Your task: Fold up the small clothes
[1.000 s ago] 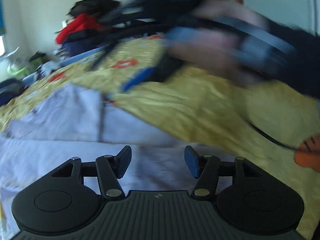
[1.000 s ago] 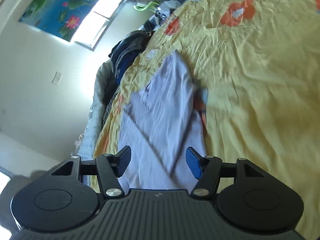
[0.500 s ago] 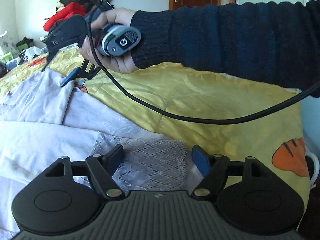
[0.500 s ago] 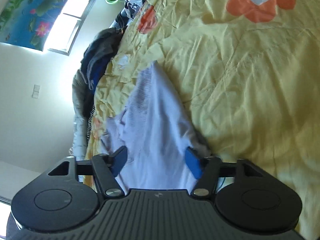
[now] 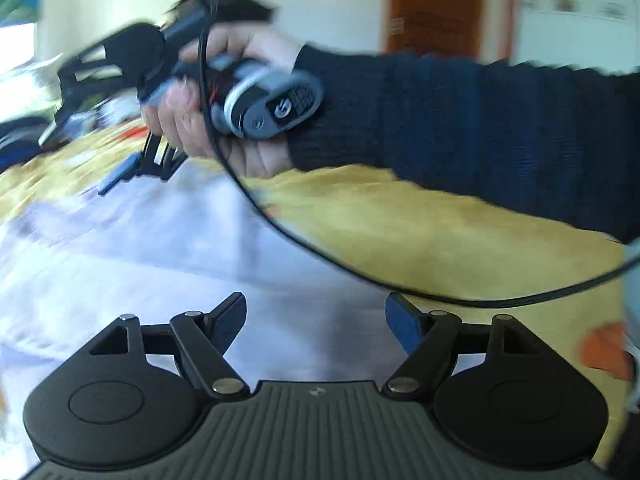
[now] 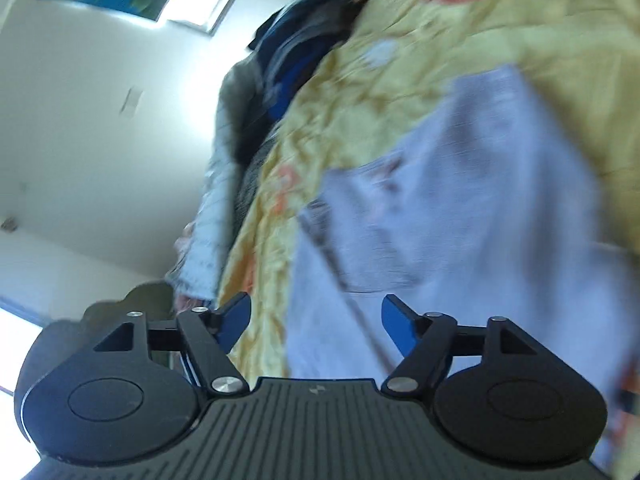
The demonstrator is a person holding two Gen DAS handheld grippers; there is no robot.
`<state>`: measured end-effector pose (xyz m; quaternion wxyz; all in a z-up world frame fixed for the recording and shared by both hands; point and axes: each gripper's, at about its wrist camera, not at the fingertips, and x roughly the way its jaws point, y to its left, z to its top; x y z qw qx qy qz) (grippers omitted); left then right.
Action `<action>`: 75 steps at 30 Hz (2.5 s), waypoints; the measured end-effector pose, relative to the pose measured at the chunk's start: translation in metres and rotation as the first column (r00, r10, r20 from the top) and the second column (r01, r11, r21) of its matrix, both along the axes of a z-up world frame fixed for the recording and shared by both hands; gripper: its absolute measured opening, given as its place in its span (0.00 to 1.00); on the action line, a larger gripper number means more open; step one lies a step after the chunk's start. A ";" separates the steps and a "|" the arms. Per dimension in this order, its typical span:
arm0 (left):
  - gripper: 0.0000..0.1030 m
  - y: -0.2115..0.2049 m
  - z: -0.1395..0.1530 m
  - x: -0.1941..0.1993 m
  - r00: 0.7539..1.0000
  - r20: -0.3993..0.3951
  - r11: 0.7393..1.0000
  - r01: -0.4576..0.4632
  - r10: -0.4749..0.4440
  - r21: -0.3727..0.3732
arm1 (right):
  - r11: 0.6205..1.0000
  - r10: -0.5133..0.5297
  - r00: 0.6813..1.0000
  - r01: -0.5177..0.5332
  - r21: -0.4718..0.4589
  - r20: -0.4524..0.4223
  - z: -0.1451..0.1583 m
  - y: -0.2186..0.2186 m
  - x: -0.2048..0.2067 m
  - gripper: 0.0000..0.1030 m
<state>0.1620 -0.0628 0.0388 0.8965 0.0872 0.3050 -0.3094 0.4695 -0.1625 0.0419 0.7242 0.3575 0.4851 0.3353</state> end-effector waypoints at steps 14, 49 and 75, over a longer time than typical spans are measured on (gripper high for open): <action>0.80 0.013 -0.031 0.012 0.994 -0.062 0.993 -0.091 0.086 -0.080 | 0.978 0.147 0.986 -0.157 -0.141 -0.072 -0.039 0.182 0.068 0.70; 0.92 0.130 -0.018 -0.117 0.919 -0.162 0.933 -0.355 0.360 0.061 | 1.000 -0.016 1.000 0.016 0.015 0.003 0.020 -0.149 -0.258 0.71; 0.76 0.217 -0.040 -0.048 0.541 -0.809 0.551 -0.758 0.231 -0.350 | 0.998 0.047 0.944 -0.035 0.043 -0.326 -0.059 -0.154 -0.249 0.74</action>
